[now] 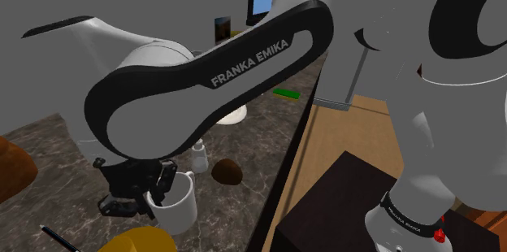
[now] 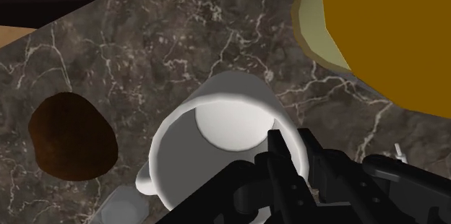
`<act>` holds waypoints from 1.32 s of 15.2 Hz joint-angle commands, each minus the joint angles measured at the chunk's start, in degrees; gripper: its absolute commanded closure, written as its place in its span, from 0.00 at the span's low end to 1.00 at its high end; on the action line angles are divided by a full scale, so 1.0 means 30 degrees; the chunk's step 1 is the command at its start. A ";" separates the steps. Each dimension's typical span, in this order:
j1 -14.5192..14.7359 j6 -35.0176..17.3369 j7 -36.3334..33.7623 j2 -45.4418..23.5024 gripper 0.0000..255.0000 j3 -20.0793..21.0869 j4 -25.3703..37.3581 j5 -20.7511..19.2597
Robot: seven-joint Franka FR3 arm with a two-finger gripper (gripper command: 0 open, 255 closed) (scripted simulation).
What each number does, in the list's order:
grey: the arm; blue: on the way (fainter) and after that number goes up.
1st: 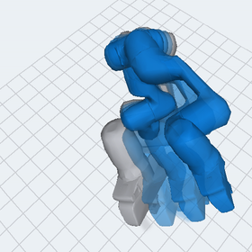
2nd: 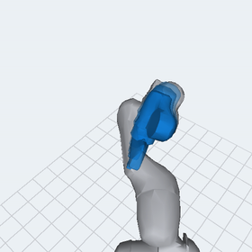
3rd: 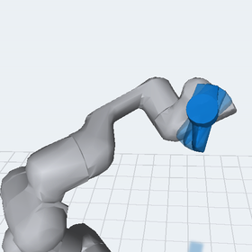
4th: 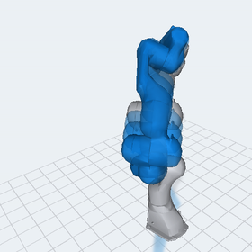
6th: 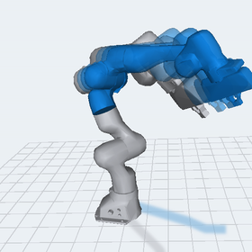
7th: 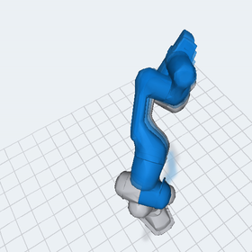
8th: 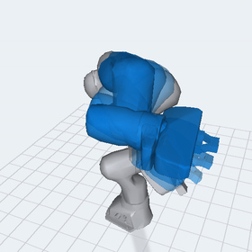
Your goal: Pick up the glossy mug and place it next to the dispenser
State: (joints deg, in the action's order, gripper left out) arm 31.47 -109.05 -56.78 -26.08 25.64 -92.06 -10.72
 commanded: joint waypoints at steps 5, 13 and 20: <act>0.0036 -0.0707 -0.0094 -0.0326 1.00 -0.0081 -0.0397 -0.0162; 0.0037 -0.0706 -0.0094 -0.0327 0.00 -0.0081 -0.0395 -0.0162; 0.0125 0.1544 0.0114 0.0066 0.00 0.0068 0.1514 0.0109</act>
State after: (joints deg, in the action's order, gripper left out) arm 31.84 -106.40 -56.75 -26.06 25.79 -89.30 -10.58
